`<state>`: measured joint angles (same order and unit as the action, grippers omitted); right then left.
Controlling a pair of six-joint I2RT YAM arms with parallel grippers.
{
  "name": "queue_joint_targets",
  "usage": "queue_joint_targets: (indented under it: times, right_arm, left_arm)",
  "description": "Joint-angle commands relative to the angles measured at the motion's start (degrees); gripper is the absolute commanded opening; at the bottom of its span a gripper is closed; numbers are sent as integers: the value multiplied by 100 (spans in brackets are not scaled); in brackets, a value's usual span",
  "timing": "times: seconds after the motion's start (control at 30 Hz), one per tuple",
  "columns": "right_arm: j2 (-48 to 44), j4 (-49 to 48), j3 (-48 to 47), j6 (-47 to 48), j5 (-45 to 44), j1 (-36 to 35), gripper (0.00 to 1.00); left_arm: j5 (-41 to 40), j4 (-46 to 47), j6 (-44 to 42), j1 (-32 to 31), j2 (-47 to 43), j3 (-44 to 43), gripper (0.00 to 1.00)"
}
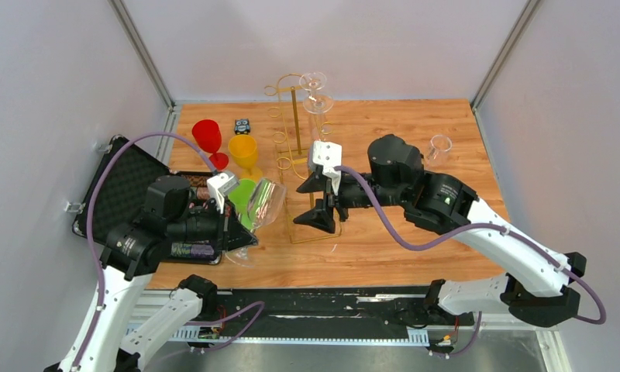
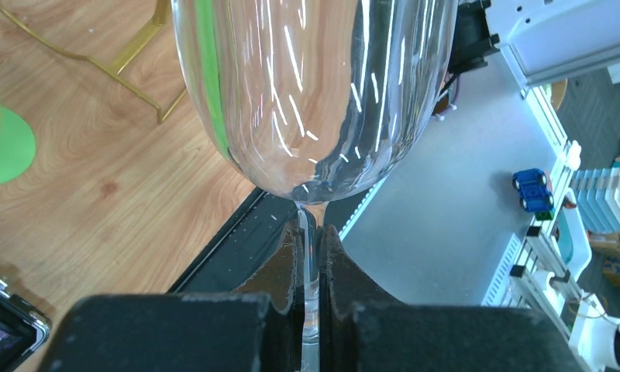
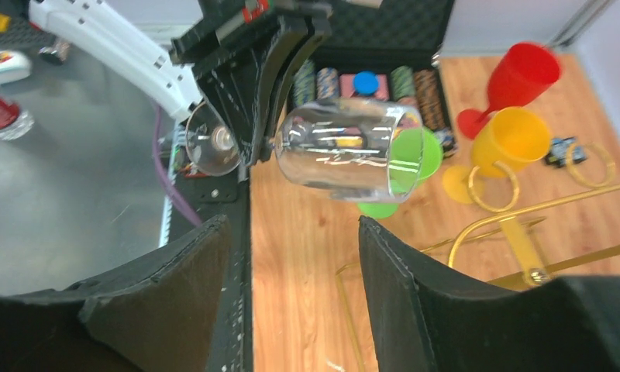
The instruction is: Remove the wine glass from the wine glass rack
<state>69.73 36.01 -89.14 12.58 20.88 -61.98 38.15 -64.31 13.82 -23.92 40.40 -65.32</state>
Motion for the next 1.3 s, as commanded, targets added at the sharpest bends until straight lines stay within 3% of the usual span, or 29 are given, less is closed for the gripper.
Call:
queue_joint_targets:
  times: [0.0, 0.4, 0.7, 1.27]
  right_arm:
    - [162, 545, -366, -217, 1424, 470, 63]
    - [515, 775, -684, -182, 2944, 1030, 64]
    - [776, 781, -776, -242, 3371, 1042, 64]
    - [1254, 733, -809, -466, 4591, 1005, 49]
  left_arm:
    - [516, 173, -525, -51, -89, -286, 0]
    - [516, 163, -666, -854, -217, -271, 0]
    - [335, 151, -751, -1270, -168, -301, 0]
    - [215, 162, -758, -1404, -235, -287, 0]
